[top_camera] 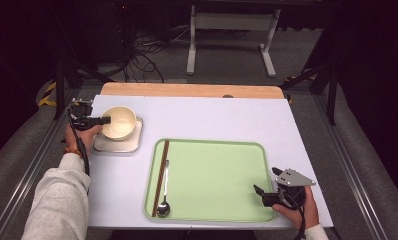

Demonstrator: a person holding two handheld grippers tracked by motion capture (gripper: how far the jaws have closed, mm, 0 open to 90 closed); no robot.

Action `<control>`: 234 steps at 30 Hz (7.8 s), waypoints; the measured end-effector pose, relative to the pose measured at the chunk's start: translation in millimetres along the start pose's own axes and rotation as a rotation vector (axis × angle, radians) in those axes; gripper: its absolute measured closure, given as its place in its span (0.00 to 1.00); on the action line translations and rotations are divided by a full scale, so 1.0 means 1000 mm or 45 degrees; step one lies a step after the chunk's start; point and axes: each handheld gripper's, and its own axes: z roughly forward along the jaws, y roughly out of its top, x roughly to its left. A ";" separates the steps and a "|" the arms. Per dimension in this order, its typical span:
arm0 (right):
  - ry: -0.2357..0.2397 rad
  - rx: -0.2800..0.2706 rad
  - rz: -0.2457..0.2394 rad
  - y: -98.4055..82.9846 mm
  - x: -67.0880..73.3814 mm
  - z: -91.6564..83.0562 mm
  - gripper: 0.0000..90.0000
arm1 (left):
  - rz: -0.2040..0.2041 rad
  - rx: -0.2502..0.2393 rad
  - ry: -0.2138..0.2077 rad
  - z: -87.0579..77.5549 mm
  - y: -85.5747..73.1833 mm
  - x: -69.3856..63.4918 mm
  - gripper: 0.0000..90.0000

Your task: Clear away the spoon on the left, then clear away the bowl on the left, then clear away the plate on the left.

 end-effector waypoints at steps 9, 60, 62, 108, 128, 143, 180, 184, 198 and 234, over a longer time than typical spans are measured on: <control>0.000 -0.007 -0.001 0.001 0.002 -0.001 0.15 | -0.003 -0.029 -0.004 -0.006 -0.003 0.000 0.91; -0.060 -0.085 0.025 -0.002 0.001 -0.024 0.15 | 0.284 -0.127 -0.395 -0.004 0.011 -0.134 0.90; -0.058 -0.073 0.017 -0.004 0.003 -0.024 0.15 | 0.319 -0.114 -0.416 0.000 0.007 -0.146 0.90; -0.002 -0.075 0.031 0.003 0.008 -0.022 0.15 | 0.396 -0.071 -0.535 0.055 -0.009 -0.181 0.84; -0.031 -0.052 0.038 -0.002 0.004 -0.019 0.15 | 0.492 -0.118 -0.491 0.019 -0.010 -0.161 0.73; -0.033 -0.050 0.018 -0.001 0.006 -0.018 0.15 | 0.745 -0.104 -0.412 -0.016 -0.016 -0.152 0.59; -0.035 -0.038 0.007 0.004 0.003 -0.010 0.15 | 0.730 0.072 -0.191 -0.046 -0.040 -0.078 0.21; -0.032 -0.045 -0.007 0.005 0.004 -0.011 0.15 | 0.648 0.080 -0.168 -0.047 -0.041 -0.064 0.20; -0.044 -0.041 0.001 0.003 0.002 -0.012 0.15 | 0.514 0.139 -0.049 -0.043 -0.043 -0.026 0.21; -0.012 -0.090 0.099 -0.009 -0.001 -0.025 0.15 | 0.279 0.152 0.127 -0.019 -0.048 0.009 0.83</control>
